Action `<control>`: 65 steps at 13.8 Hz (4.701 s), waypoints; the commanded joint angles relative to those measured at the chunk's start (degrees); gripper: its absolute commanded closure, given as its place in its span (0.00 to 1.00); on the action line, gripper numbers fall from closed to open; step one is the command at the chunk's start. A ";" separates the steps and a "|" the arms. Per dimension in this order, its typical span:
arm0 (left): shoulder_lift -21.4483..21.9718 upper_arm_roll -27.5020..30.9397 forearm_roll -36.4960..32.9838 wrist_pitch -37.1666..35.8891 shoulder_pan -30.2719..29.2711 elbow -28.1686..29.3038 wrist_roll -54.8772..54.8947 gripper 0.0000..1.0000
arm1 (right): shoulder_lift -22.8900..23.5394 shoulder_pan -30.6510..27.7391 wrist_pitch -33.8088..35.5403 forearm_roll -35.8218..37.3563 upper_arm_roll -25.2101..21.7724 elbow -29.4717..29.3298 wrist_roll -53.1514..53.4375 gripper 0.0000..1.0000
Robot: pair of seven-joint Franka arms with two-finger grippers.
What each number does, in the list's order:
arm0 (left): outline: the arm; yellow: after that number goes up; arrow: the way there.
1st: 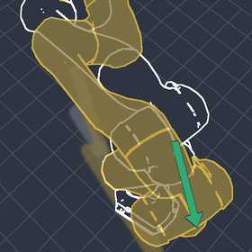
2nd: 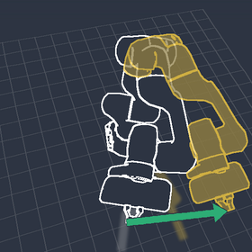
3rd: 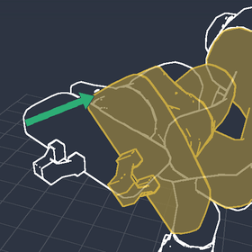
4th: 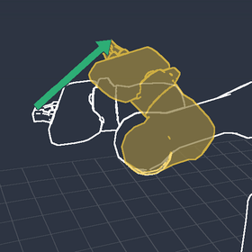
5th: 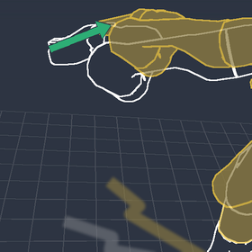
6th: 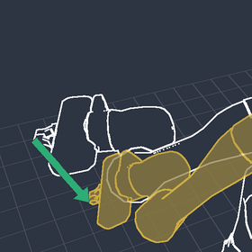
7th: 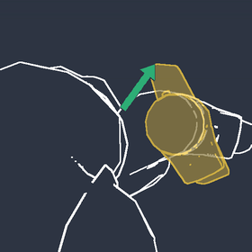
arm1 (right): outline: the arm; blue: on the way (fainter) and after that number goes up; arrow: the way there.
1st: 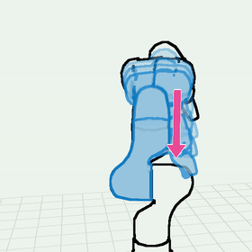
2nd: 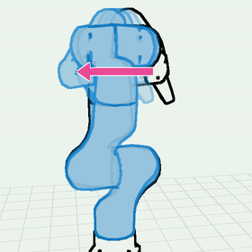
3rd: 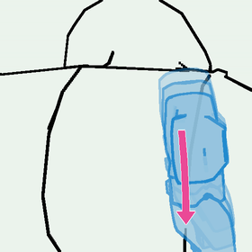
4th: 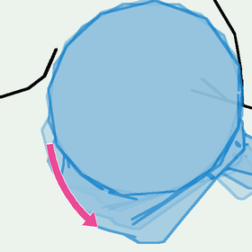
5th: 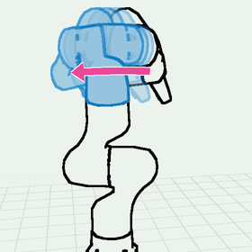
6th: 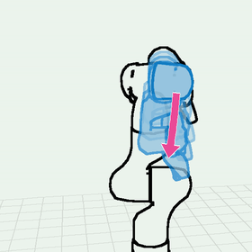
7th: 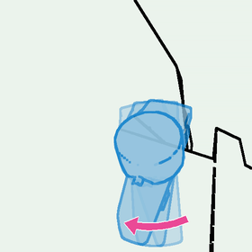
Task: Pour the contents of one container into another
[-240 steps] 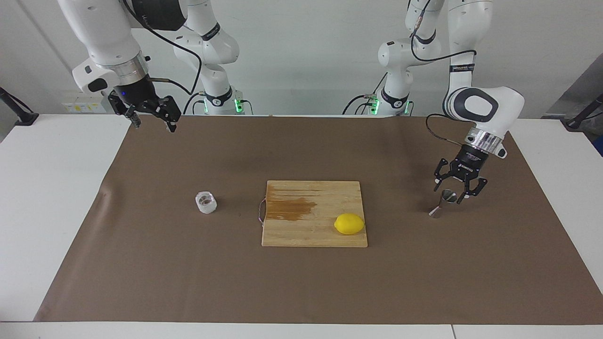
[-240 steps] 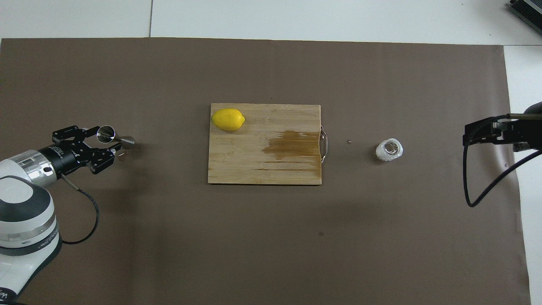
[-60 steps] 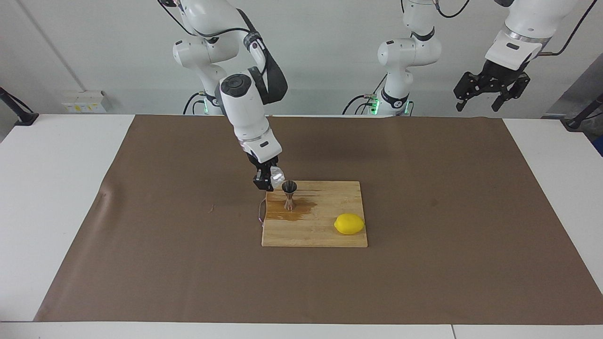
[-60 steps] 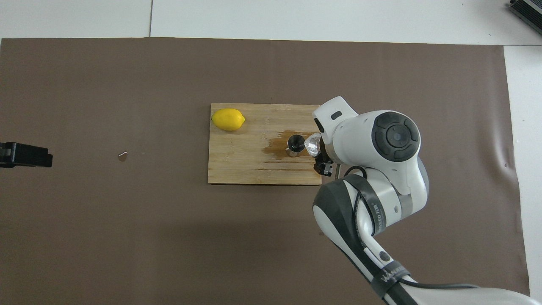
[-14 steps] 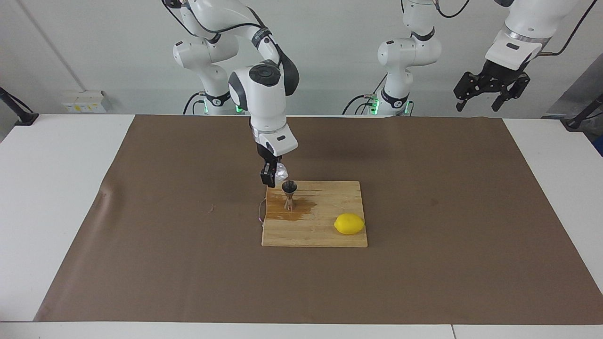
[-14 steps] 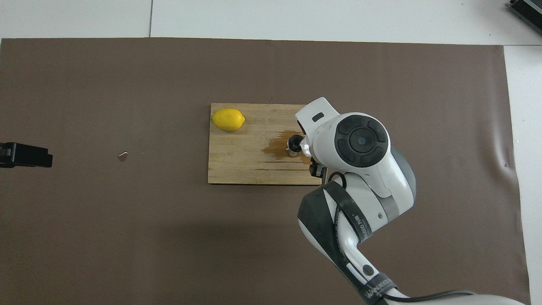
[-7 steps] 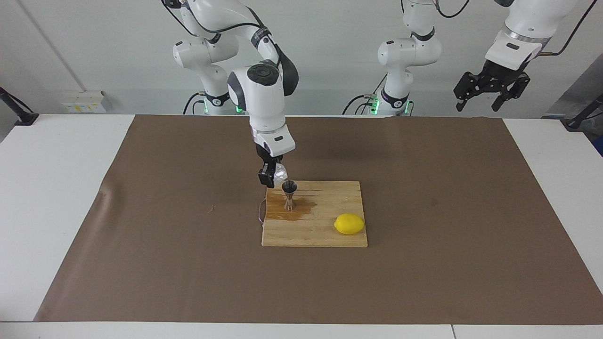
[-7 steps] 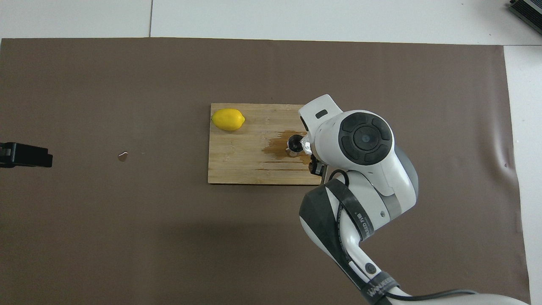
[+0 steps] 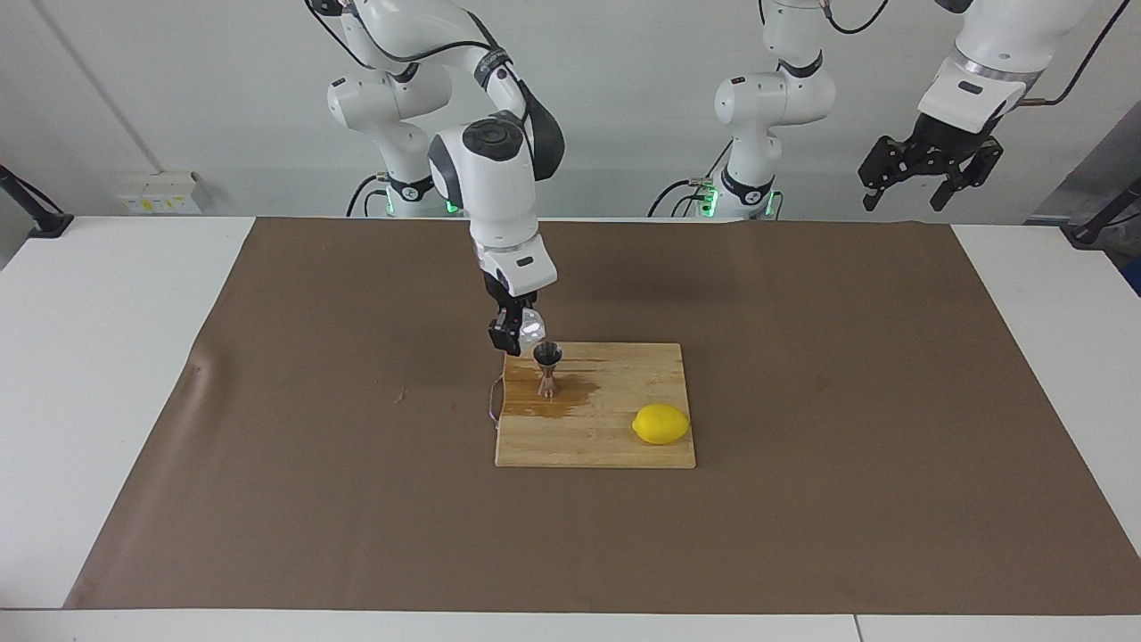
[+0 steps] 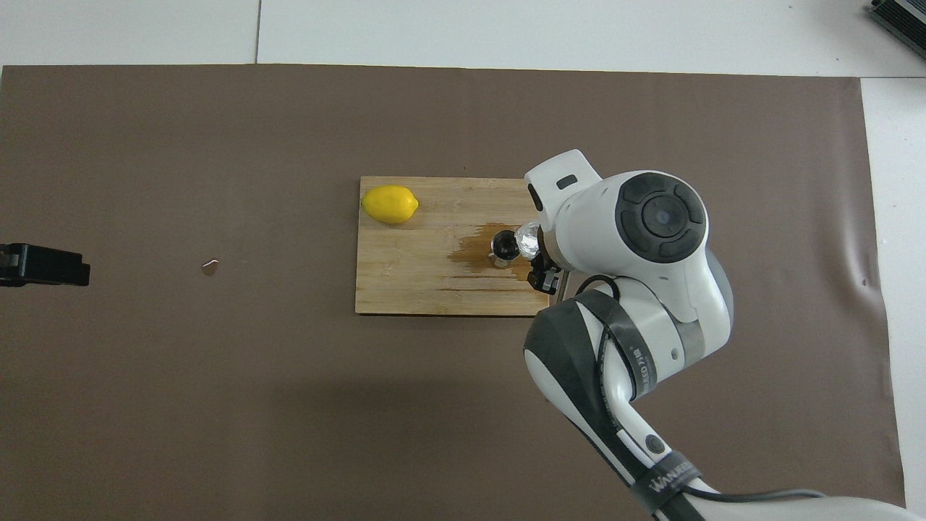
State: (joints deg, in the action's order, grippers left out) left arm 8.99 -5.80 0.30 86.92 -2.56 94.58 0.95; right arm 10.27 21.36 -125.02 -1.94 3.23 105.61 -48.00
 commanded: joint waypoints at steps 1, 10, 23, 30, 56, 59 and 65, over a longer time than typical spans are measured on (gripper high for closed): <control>1.12 -0.26 -0.21 -0.70 -0.60 0.60 0.19 0.00 | -0.69 -3.77 -0.31 -4.64 0.37 0.03 -7.00 0.63; 1.12 -0.26 -0.21 -0.79 -0.60 0.60 0.11 0.00 | -3.41 -15.10 -3.20 -20.01 0.28 7.92 -30.54 0.62; 1.12 -0.26 -0.21 -0.79 -0.60 0.60 0.19 0.00 | -1.93 -26.54 -13.75 -44.44 0.19 23.23 -71.33 0.61; 1.12 -0.26 -0.21 -0.79 -0.60 0.60 0.19 0.00 | 2.12 -27.51 -14.81 -52.29 0.19 23.32 -81.29 0.23; 1.12 -0.26 -0.21 -0.79 -0.60 0.60 0.19 0.00 | -14.14 -21.44 14.16 1.15 0.37 15.60 28.77 0.00; 1.12 -0.26 -0.21 -0.79 -0.60 0.60 0.10 0.00 | -13.61 -21.71 23.92 2.82 0.46 7.79 47.59 0.00; 1.12 -0.26 -0.21 -0.79 -0.60 0.60 0.11 0.00 | -12.38 -22.50 38.95 0.19 -0.50 -9.34 59.07 0.00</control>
State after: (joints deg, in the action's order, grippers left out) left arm 8.99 -5.80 0.30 86.91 -2.56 94.58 0.95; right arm -3.74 0.08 -91.20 -0.62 2.99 103.64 9.93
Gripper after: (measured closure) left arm 0.000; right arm 0.000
